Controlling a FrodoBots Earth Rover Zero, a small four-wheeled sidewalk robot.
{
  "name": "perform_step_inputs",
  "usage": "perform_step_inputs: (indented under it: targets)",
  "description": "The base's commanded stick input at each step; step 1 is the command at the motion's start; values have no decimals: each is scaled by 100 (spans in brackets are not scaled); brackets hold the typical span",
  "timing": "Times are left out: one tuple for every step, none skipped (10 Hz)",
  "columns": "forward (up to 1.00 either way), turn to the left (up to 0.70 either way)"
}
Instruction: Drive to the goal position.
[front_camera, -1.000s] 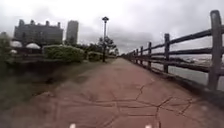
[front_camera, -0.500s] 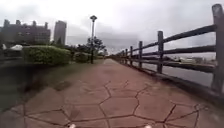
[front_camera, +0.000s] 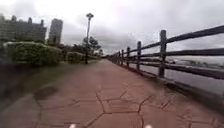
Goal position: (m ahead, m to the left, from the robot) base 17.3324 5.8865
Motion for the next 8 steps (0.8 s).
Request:
perform_step_inputs:
  targets:
    - [90, 0]
    - [90, 0]
    - [90, 0]
    - [90, 0]
    - [90, 0]
    - [90, 0]
    - [90, 0]
    - [90, 0]
